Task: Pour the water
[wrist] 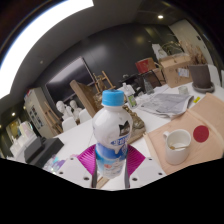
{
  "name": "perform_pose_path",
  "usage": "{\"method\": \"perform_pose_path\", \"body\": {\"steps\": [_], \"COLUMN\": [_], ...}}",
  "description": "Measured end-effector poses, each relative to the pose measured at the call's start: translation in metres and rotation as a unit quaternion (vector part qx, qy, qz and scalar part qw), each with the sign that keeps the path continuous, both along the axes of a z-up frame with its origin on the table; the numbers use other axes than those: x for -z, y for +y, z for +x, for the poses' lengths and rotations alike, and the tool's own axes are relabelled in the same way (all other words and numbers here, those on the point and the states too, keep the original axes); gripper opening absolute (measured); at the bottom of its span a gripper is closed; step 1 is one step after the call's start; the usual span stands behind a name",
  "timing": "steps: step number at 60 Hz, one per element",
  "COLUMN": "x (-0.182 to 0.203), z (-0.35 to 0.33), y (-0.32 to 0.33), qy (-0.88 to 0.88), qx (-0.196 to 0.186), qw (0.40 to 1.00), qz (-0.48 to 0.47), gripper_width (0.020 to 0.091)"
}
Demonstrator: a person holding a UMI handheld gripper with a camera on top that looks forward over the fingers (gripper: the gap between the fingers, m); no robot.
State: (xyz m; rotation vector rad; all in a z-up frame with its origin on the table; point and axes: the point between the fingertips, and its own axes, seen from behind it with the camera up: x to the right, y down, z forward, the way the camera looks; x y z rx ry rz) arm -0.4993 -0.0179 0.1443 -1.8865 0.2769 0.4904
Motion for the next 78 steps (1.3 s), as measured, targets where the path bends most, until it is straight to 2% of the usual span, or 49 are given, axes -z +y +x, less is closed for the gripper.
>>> {"method": "perform_pose_path", "body": {"steps": [7, 18, 29, 40, 49, 61, 68, 73, 78], "x": [-0.024, -0.03, -0.02, -0.014, -0.016, -0.05, -0.096, -0.123, -0.131], "z": [0.001, 0.017, 0.03, 0.04, 0.042, 0.052, 0.093, 0.132, 0.179], "y": [0.012, 0.023, 0.029, 0.031, 0.028, 0.019, 0.019, 0.017, 0.016], "qy": [0.243, 0.537, 0.666, 0.697, 0.662, 0.457, 0.261, 0.154, 0.047], "qx": [0.01, 0.042, 0.057, 0.06, 0.053, 0.014, 0.001, 0.002, 0.015], "qw": [0.969, 0.839, 0.739, 0.708, 0.741, 0.887, 0.965, 0.987, 0.996], "qz": [-0.031, -0.08, -0.092, -0.098, -0.102, -0.067, 0.005, 0.046, 0.071], "gripper_width": [0.0361, 0.0359, 0.036, 0.036, 0.0359, 0.0362, 0.0364, 0.0367, 0.0365]}}
